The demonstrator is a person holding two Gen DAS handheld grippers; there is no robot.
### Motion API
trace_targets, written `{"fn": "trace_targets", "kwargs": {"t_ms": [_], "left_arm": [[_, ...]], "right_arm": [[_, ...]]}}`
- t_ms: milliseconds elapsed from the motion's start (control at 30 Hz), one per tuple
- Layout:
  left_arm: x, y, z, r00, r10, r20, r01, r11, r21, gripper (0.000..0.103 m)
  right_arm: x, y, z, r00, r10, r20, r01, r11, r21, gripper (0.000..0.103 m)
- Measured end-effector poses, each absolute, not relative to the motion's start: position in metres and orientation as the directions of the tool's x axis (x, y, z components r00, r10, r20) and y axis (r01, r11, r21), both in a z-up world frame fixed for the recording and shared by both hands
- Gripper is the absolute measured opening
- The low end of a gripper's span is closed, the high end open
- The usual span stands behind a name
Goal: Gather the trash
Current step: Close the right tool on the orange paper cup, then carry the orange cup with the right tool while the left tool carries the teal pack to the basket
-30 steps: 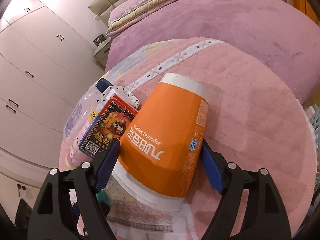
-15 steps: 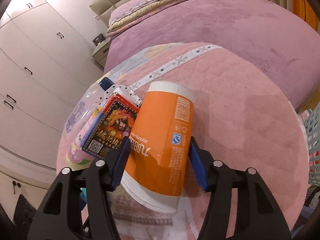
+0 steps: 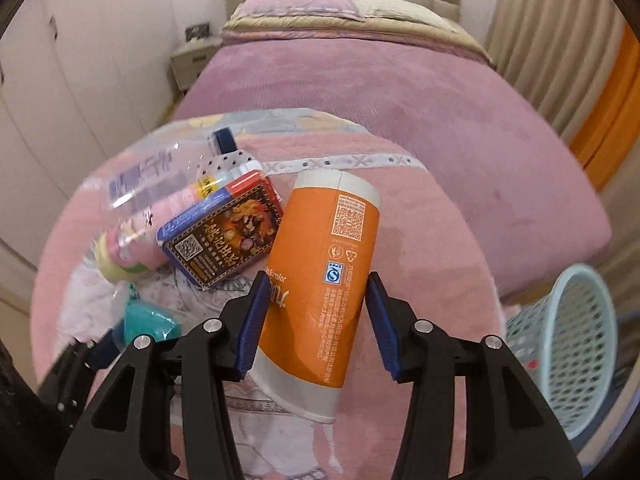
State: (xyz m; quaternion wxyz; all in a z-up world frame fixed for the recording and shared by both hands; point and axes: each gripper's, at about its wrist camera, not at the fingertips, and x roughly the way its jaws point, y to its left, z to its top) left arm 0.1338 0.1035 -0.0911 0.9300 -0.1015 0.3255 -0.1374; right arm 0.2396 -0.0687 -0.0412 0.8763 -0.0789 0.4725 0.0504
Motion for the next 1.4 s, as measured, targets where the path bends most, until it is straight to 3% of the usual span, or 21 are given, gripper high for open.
{"fn": "trace_targets", "kwargs": {"t_ms": [100, 167, 667, 1100, 1400], "left_arm": [[0.133, 0.104, -0.092, 0.75, -0.328, -0.575, 0.195, 0.94, -0.281, 0.051], [0.133, 0.106, -0.092, 0.75, -0.332, -0.573, 0.194, 0.938, -0.289, 0.051], [0.137, 0.105, -0.092, 0.743, -0.346, -0.573, 0.21, 0.933, -0.291, 0.051], [0.135, 0.088, -0.089, 0.736, -0.326, -0.594, 0.229, 0.945, -0.234, 0.051], [0.111, 0.005, -0.029, 0.729, -0.446, -0.519, 0.406, 0.893, -0.196, 0.051]], "right_arm": [[0.245, -0.062, -0.041, 0.548, 0.018, -0.836, -0.175, 0.98, -0.093, 0.048], [0.254, -0.064, -0.049, 0.506, 0.109, -0.856, -0.189, 0.982, 0.013, 0.048], [0.275, -0.105, -0.098, 0.43, 0.318, -0.845, -0.021, 0.939, 0.343, 0.049], [0.214, -0.168, -0.068, 0.528, 0.307, -0.792, 0.007, 0.931, 0.365, 0.046], [0.158, -0.236, -0.008, 0.696, 0.16, -0.7, 0.035, 0.966, 0.255, 0.046]]}}
